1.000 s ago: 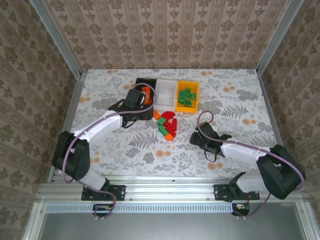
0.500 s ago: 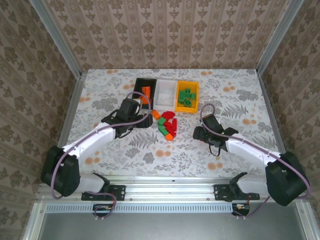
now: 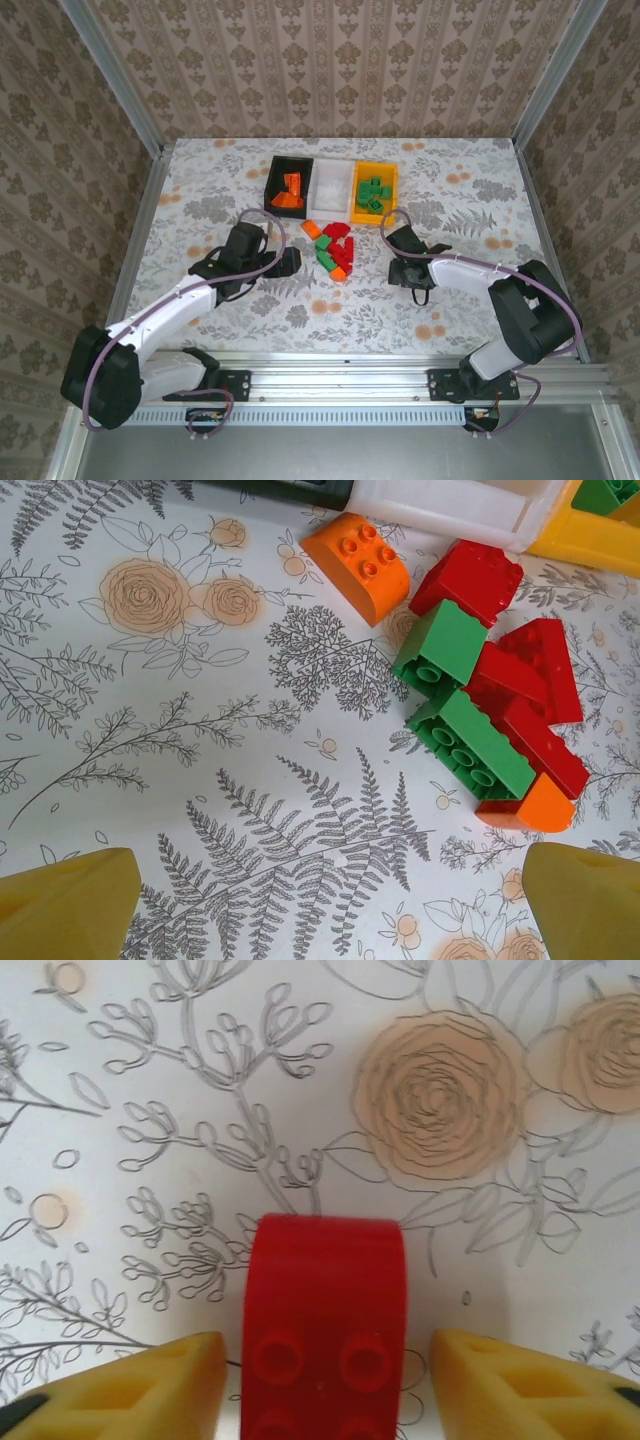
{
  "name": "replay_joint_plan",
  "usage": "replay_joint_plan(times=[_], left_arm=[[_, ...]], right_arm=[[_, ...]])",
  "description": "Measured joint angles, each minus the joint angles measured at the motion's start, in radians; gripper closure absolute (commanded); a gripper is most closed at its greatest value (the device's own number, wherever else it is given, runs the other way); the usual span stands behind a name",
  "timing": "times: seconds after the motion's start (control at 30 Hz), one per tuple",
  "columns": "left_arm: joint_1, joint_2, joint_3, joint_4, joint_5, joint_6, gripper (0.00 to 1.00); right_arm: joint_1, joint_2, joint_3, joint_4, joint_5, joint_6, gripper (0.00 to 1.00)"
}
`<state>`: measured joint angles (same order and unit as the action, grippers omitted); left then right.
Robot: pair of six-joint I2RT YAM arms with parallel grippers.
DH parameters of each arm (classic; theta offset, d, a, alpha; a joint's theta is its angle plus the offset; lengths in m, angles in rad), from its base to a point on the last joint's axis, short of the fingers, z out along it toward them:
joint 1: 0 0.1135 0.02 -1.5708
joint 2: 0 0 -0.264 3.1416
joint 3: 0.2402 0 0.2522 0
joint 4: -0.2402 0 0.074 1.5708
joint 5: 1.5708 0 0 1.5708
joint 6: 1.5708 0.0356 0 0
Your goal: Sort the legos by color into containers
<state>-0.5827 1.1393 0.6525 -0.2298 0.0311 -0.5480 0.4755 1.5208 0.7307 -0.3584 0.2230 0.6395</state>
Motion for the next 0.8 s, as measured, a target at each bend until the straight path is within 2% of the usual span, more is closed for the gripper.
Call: replay_joint_plan(times=[0.13, 0.27, 0.53, 0.67, 0.8], left_arm=[[0.000, -0.003, -0.004, 0.003, 0.000, 0.000, 0.00], [0.000, -0.003, -0.004, 0.010, 0.000, 0.000, 0.00], [0.000, -0.043, -0.046, 0.021, -0.001, -0.017, 0.00], [0.000, -0.066, -0.074, 0.023, -0.001, -0.041, 0.00], [0.000, -0.084, -0.100, 0.022, -0.001, -0.068, 0.00]], right_arm=[[0.000, 0.005, 0.002, 0.026, 0.016, -0.002, 0.66], [0.001, 0.025, 0.021, 0.042, 0.029, -0.007, 0.75], [0.073, 0.024, 0.089, 0.009, 0.056, -0.017, 0.76], [0.107, 0.029, 0.266, -0.003, 0.058, -0.056, 0.76], [0.110, 0.132, 0.504, 0.012, 0.051, -0.112, 0.76]])
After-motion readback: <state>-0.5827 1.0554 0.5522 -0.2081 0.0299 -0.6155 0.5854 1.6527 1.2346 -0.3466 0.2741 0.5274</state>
